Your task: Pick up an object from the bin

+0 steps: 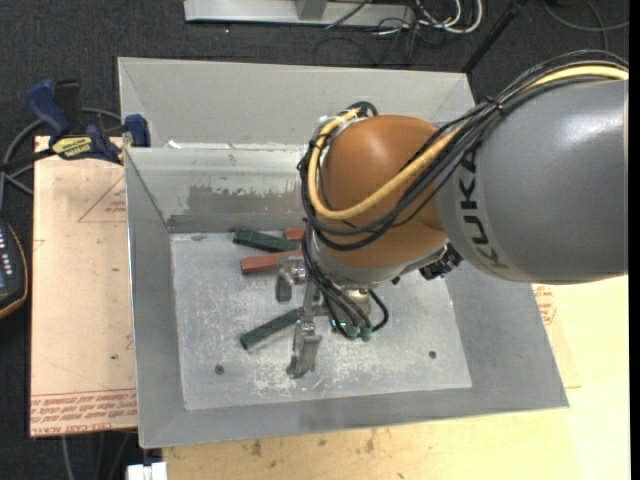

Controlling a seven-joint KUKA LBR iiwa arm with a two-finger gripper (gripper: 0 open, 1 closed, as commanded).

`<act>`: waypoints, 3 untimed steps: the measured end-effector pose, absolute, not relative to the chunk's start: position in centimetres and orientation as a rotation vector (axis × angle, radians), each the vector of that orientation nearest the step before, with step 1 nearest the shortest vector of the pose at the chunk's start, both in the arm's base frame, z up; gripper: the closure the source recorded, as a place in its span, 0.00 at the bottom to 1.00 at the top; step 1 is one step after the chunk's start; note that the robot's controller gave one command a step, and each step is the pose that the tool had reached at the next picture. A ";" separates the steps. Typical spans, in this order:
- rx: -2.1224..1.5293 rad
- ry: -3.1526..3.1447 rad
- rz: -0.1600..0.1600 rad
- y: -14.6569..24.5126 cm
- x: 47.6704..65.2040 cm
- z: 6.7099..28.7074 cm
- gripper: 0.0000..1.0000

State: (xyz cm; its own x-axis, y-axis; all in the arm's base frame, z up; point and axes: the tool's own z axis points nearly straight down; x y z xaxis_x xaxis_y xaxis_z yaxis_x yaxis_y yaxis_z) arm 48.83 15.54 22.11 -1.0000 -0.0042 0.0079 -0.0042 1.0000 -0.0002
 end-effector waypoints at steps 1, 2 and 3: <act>0.231 -3.130 0.002 11.8 54.1 14.4 0.00; -0.093 -3.136 0.000 9.2 53.3 6.8 0.00; -0.095 -3.138 -0.003 9.3 53.5 7.1 1.00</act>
Offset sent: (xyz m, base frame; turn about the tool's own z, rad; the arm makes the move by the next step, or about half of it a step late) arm 0.0522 -0.0355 -0.0733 -0.1468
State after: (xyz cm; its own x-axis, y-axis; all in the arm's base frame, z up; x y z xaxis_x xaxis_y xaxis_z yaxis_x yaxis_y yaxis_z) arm 53.46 9.29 7.05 -0.9982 0.0602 0.0020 0.0602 0.9982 0.0019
